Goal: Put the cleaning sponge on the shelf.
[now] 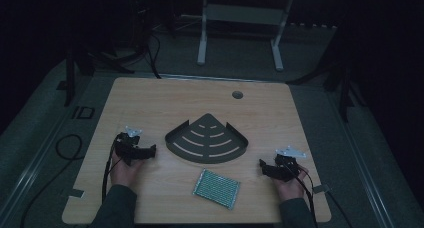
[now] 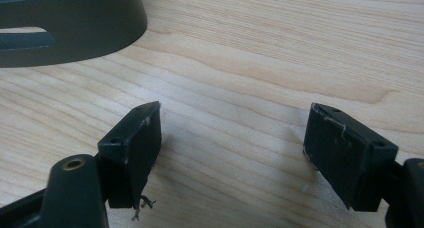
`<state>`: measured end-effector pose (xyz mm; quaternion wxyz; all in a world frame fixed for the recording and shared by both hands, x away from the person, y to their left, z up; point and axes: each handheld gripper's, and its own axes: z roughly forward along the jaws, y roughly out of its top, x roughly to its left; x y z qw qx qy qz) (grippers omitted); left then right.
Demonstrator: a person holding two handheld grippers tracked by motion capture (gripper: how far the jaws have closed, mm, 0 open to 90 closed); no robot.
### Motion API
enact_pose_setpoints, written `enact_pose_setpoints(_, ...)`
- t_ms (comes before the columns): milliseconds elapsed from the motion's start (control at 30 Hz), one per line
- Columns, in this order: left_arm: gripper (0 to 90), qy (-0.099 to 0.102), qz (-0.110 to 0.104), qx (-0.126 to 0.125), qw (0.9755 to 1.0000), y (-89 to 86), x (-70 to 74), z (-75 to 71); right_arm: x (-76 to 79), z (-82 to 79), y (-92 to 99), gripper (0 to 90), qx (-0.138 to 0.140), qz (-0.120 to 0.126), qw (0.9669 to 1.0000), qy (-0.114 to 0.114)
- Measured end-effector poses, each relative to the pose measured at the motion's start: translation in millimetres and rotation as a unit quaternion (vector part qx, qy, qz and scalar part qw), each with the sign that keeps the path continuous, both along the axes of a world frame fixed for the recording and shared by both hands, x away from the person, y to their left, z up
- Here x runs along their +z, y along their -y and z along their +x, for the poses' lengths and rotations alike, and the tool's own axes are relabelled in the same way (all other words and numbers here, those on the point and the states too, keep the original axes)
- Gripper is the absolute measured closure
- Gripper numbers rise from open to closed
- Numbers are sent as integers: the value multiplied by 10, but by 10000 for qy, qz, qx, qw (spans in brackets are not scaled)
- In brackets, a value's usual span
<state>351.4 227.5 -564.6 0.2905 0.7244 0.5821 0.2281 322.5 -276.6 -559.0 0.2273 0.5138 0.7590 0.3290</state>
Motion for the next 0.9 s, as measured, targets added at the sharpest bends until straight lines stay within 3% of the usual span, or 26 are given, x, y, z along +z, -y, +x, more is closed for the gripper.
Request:
enact_pose_setpoints(167,17,-4,5,-5,10000,-1,1,0,15,0,2,228,91,-29,9999,-73)
enact_pose_setpoints(267,17,-3,5,-4,10000,-1,1,0,76,-12,-9,340,166,-159,9995,-236)
enact_pose_setpoints(367,17,-3,5,-5,10000,-1,0,0,231,-98,-81,413,352,-449,9984,-16)
enact_pose_setpoints(467,17,0,2,0,10000,0,0,0,313,-135,-97,446,481,-431,9979,51)
enact_pose_setpoints(567,17,2,1,1,10000,0,0,0,459,-180,-121,535,864,-258,9959,-76)
enact_pose_setpoints(900,17,1,1,0,10000,0,0,0,700,-205,-246,726,1358,-271,9898,-337)
